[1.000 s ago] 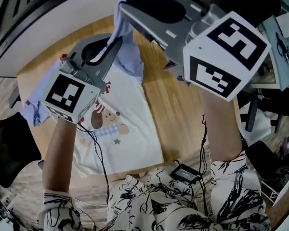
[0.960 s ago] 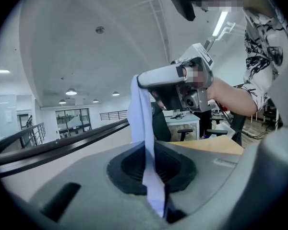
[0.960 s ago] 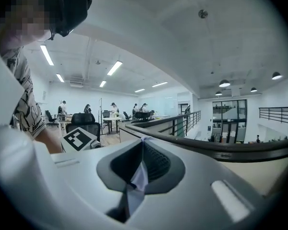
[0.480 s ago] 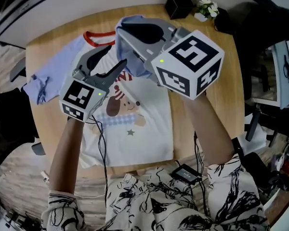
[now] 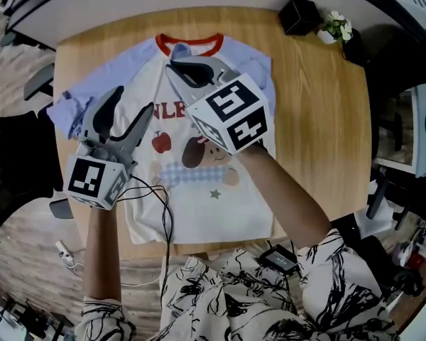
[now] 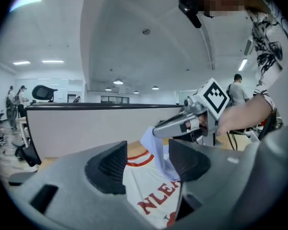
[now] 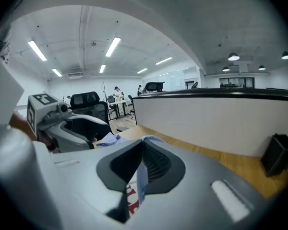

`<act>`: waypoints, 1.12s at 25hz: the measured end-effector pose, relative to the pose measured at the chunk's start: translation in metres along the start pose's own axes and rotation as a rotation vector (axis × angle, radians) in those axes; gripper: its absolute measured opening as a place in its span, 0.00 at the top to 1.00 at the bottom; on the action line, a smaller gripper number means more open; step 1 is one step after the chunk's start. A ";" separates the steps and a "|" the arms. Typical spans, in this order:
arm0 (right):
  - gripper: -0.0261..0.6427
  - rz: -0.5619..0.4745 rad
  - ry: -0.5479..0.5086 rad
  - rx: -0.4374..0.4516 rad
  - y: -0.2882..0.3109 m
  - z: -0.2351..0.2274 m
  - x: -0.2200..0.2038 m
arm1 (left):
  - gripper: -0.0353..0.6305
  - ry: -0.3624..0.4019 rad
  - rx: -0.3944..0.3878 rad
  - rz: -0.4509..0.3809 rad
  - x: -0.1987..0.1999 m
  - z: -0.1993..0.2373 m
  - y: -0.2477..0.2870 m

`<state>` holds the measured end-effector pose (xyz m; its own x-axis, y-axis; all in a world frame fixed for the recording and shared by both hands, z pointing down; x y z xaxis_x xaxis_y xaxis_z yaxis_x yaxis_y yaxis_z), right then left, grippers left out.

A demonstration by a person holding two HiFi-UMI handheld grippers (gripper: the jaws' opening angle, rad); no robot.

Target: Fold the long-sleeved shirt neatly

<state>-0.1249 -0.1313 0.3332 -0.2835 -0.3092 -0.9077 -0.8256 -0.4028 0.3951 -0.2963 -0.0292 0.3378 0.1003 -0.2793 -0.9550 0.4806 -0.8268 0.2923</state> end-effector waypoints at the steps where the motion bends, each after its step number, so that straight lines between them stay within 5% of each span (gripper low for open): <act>1: 0.93 0.017 0.001 -0.005 0.012 0.006 -0.008 | 0.53 -0.014 0.016 0.001 -0.004 0.006 -0.008; 12: 0.92 0.250 -0.157 -0.003 0.121 0.076 -0.097 | 0.54 -0.075 0.080 0.052 -0.040 0.053 -0.052; 14: 0.83 0.281 -0.163 0.051 0.129 0.085 -0.109 | 0.54 -0.078 0.066 0.066 -0.043 0.057 -0.049; 16: 0.62 0.291 -0.177 0.125 0.130 0.093 -0.116 | 0.54 -0.087 0.056 0.076 -0.045 0.061 -0.042; 19: 0.60 0.241 -0.178 0.176 0.109 0.093 -0.109 | 0.56 -0.125 0.038 0.086 -0.043 0.071 -0.026; 24: 0.61 0.163 0.012 0.044 0.065 0.056 -0.101 | 0.62 -0.177 -0.088 0.208 -0.043 0.084 0.040; 28: 0.57 0.189 -0.045 -0.150 0.046 0.039 -0.113 | 0.64 -0.313 -0.186 0.444 -0.068 0.087 0.102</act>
<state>-0.1499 -0.0812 0.4484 -0.4499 -0.3539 -0.8199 -0.6752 -0.4661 0.5717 -0.3298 -0.1370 0.4375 0.0787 -0.7350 -0.6734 0.5991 -0.5051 0.6213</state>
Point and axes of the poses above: the fingertips, and each gripper's own axes: y forward along the fingers, z to its left, x out of its top, the point moved 10 cm from there along -y, backward along the fingers
